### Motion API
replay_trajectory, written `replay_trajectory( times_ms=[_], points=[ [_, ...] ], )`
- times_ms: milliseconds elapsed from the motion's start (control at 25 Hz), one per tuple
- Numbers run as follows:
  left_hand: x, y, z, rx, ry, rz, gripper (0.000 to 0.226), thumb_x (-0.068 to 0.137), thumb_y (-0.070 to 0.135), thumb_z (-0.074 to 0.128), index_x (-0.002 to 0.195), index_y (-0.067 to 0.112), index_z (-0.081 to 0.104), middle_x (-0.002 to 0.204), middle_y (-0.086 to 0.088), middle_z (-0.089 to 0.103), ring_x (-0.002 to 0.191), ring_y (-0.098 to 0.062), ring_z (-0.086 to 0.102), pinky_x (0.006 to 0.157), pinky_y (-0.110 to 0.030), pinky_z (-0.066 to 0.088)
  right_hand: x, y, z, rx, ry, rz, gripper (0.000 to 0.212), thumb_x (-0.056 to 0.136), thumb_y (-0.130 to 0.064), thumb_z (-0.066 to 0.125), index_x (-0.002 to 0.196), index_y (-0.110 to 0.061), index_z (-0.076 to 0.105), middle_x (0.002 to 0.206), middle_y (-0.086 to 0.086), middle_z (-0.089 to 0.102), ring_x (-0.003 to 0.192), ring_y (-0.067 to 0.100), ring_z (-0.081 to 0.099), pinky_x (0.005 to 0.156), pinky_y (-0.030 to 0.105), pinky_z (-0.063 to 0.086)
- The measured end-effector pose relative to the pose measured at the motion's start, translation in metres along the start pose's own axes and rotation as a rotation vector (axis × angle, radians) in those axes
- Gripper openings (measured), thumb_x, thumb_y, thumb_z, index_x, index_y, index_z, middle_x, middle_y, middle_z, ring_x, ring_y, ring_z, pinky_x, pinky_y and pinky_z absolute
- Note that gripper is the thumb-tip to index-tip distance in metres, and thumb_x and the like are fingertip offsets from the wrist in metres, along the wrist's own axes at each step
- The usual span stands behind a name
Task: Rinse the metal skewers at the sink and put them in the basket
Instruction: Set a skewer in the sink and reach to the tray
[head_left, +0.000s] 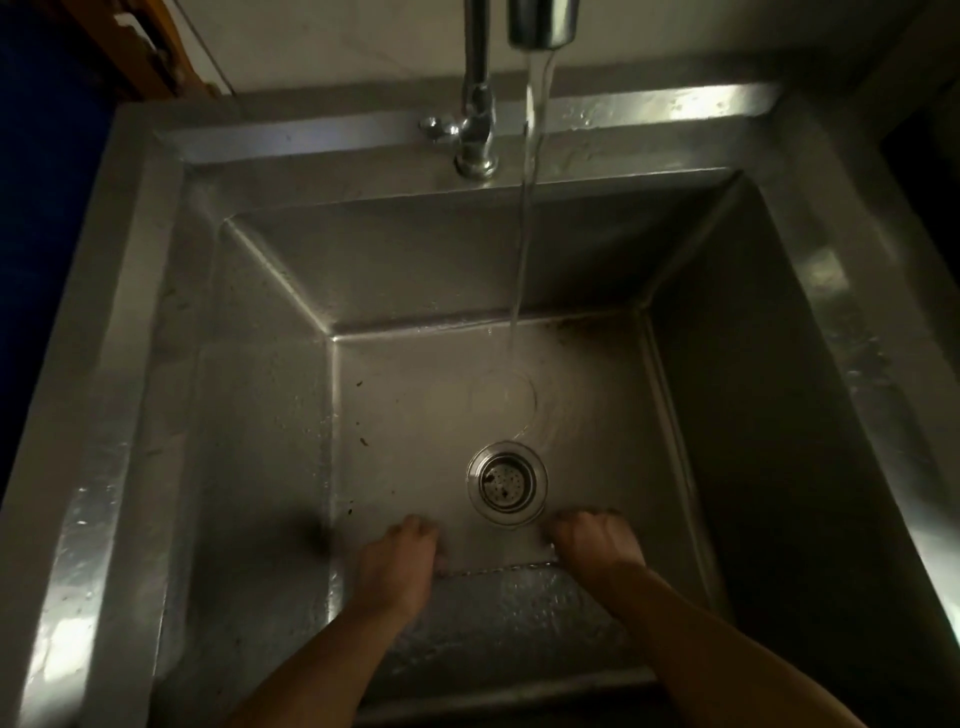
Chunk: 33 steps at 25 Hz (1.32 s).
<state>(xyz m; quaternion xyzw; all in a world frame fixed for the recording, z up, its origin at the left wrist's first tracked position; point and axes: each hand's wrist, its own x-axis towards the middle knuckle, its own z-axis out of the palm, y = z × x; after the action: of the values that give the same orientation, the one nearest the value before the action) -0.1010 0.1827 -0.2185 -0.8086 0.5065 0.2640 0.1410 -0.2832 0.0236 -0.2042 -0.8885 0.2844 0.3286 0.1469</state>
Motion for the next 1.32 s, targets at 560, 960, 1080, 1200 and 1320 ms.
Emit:
replay_trajectory(
  times_ms=[560, 960, 1080, 1200, 1320],
  points=[
    [-0.047, 0.170, -0.317, -0.393, 0.733, 0.513, 0.031, 0.088, 0.041, 0.051, 0.116, 0.029, 0.049, 0.112, 0.006, 0.055, 0.090, -0.017, 0.062, 0.063, -0.032, 0.052, -0.197, 0.084, -0.249, 0.383, 0.966, 0.349, 0.032, 0.098, -0.045, 0.037, 0.105, -0.026, 0.061, 0.104, -0.004, 0.062, 0.101, 0.019, 0.056, 0.084, 0.036, 0.043],
    [-0.103, 0.333, -0.417, -0.398, 0.726, 0.921, 0.026, 0.092, 0.038, 0.053, 0.114, 0.026, 0.050, 0.111, 0.003, 0.054, 0.072, -0.004, 0.051, 0.050, -0.008, 0.029, -0.377, 0.185, -0.254, 0.338, 1.193, 0.779, 0.027, 0.095, -0.044, 0.045, 0.095, -0.022, 0.063, 0.089, -0.001, 0.067, 0.080, 0.023, 0.060, 0.069, 0.035, 0.046],
    [-0.112, 0.383, -0.409, -0.398, 0.620, 0.988, 0.025, 0.093, 0.039, 0.051, 0.114, 0.028, 0.049, 0.114, 0.004, 0.051, 0.078, -0.011, 0.057, 0.053, -0.022, 0.049, -0.421, 0.214, -0.211, 0.366, 1.186, 0.942, 0.023, 0.095, -0.041, 0.050, 0.096, -0.022, 0.063, 0.089, -0.001, 0.068, 0.076, 0.021, 0.059, 0.066, 0.034, 0.049],
    [-0.116, 0.425, -0.396, -0.361, 0.598, 1.067, 0.023, 0.091, 0.033, 0.057, 0.112, 0.024, 0.055, 0.107, 0.003, 0.054, 0.076, -0.016, 0.059, 0.058, -0.027, 0.048, -0.454, 0.235, -0.171, 0.411, 1.164, 1.078, 0.020, 0.094, -0.038, 0.054, 0.091, -0.021, 0.064, 0.086, 0.001, 0.069, 0.071, 0.022, 0.059, 0.059, 0.029, 0.045],
    [-0.110, 0.456, -0.383, -0.365, 0.538, 1.106, 0.023, 0.089, 0.026, 0.061, 0.111, 0.019, 0.059, 0.104, -0.001, 0.056, 0.071, -0.019, 0.056, 0.066, -0.031, 0.049, -0.465, 0.251, -0.142, 0.457, 1.141, 1.163, 0.020, 0.094, -0.038, 0.054, 0.091, -0.022, 0.065, 0.086, 0.001, 0.069, 0.069, 0.021, 0.056, 0.056, 0.027, 0.043]
  ],
)
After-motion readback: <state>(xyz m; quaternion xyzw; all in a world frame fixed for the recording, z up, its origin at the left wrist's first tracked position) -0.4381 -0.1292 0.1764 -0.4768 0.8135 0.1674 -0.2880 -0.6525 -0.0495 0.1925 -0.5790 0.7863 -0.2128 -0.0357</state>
